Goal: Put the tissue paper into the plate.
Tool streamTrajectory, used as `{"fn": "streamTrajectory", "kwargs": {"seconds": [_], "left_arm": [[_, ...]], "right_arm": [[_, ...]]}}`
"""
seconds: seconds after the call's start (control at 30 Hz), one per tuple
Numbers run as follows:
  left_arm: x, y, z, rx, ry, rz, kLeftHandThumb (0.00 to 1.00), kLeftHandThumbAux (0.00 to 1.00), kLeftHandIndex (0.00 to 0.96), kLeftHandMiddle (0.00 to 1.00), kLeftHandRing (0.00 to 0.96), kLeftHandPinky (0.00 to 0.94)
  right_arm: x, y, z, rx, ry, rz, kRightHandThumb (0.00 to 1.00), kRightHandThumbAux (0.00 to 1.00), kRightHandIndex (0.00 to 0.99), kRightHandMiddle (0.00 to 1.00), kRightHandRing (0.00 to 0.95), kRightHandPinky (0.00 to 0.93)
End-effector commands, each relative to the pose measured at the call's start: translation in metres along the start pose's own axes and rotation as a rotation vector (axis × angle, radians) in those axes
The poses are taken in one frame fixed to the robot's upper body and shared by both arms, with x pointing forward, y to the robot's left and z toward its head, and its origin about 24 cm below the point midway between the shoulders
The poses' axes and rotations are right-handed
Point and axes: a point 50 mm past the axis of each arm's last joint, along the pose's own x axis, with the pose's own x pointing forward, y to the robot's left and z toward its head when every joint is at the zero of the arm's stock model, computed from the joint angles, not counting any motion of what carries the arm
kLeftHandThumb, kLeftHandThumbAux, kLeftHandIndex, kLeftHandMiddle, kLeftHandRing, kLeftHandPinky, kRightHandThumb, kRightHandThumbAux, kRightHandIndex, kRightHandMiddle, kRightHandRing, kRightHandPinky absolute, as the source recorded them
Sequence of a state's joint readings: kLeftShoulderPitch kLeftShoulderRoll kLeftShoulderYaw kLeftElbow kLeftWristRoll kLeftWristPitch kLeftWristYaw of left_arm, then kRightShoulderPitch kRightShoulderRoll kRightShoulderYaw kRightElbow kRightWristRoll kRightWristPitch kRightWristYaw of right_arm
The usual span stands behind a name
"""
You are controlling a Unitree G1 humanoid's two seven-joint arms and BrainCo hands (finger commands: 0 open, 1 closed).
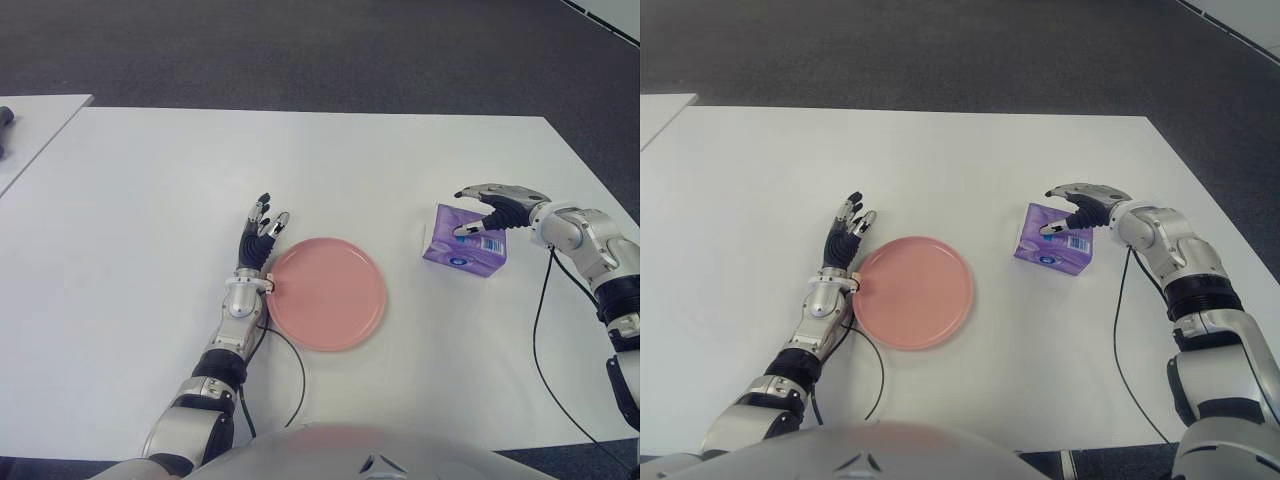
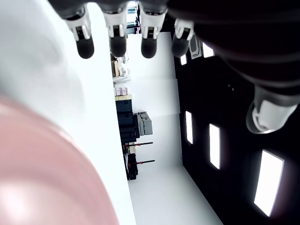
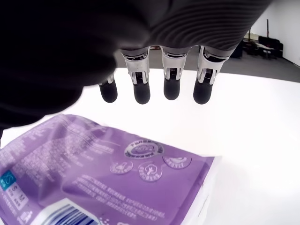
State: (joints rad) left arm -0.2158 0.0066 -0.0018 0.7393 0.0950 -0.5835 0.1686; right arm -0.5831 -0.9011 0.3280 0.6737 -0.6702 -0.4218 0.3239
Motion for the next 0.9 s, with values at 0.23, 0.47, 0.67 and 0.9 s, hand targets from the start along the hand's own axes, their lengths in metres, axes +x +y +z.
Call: {"fn": "streamTrajectory", "kwargs": {"seconds": [0.23,0.47,0.67,0.9], "left_arm": [[-0.0094,0.0037,-0.0123,0.012,0.053,0.006,0.000,0.426,0.000,0.000,0.000,0.000],[-0.0095,0.0043,-0.0122,0.012,0.048,0.011,0.000,0.419,0.000,0.000,0.000,0.000],[-0.0098,0.0049,-0.0122,0.006,0.047,0.012,0.000,0.422,0.000,0.000,0.000,0.000],[-0.0103,0.0051,-0.0127,0.011,0.056,0.009,0.000,0.426,0.000,0.000,0.000,0.000]], "right_arm": [[0.0052,0.0132,0.0051,0.021,-0.043,0.009,0.160,0.282,0.000,0.000,0.000,0.000],[0.0056,0.0174,0.0065,0.030,-0.061,0.000,0.159,0.272,0.000,0.000,0.000,0.000],[0.0046,0.0190,0.0089,0.040,-0.085,-0.008,0.156,0.270,0.000,0.000,0.000,0.000],[-0.0006,0.0176,0.0107,0.042,-0.114,-0.050,0.148,0.273,0.000,0.000,0.000,0.000]]}}
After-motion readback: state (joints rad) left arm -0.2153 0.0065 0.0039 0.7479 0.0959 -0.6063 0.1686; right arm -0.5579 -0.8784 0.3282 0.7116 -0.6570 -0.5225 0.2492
